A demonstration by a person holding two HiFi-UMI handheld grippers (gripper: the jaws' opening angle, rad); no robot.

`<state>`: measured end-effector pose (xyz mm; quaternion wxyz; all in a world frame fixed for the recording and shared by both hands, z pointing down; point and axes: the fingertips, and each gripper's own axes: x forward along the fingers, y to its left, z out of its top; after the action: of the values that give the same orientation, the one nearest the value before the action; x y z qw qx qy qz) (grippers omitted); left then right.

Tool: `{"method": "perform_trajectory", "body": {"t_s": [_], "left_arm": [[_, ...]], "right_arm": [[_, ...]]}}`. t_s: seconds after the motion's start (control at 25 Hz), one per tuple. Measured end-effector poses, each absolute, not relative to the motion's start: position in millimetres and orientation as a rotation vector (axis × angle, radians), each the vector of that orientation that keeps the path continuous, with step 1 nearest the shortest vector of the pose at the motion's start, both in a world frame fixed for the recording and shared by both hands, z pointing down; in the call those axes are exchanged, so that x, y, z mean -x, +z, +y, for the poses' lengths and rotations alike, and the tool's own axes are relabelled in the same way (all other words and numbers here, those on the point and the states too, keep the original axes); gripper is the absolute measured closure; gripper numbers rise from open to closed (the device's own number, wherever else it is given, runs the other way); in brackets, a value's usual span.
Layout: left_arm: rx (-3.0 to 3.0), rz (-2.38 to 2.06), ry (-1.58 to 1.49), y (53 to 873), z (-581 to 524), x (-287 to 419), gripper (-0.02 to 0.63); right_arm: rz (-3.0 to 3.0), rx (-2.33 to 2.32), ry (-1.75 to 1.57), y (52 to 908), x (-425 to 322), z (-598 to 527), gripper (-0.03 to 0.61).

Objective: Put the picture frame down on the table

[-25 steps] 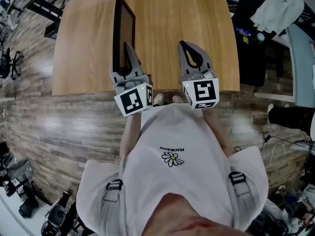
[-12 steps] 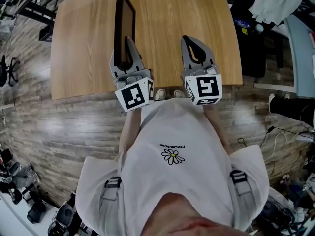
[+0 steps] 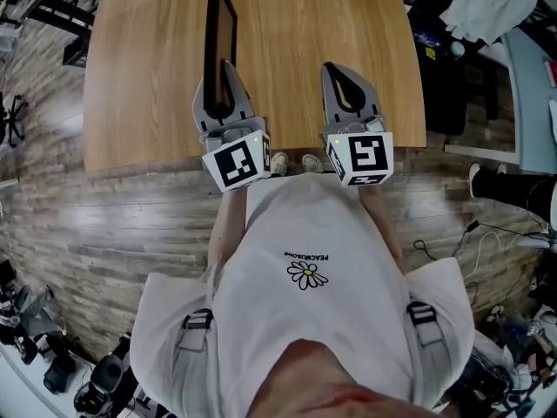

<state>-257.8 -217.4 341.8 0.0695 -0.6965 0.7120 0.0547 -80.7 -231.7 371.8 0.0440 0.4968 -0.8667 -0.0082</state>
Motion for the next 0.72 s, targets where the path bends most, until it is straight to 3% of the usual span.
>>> {"method": "perform_trajectory", "body": {"t_s": [0.12,0.28,0.56,0.72], "left_arm": [[2.062,2.084,0.043,339,-226,257,0.589],[1.952,1.904,-0.336,339,-250,251,0.589],[1.817,1.596,-0.972,406,-288,252,0.589],[1.784,1.407,-1.178,456,-300,248,0.588]], "right_arm": [[-2.630,-1.525,-0.034,373,76,-229,0.569],[-2.611,-1.535,-0.021,378,69,-227,0.569],[-2.604,-1.509,-0.014,384,74,-226,0.569],[-2.602,-1.486,-0.011,388,79,-228,0.569]]}}
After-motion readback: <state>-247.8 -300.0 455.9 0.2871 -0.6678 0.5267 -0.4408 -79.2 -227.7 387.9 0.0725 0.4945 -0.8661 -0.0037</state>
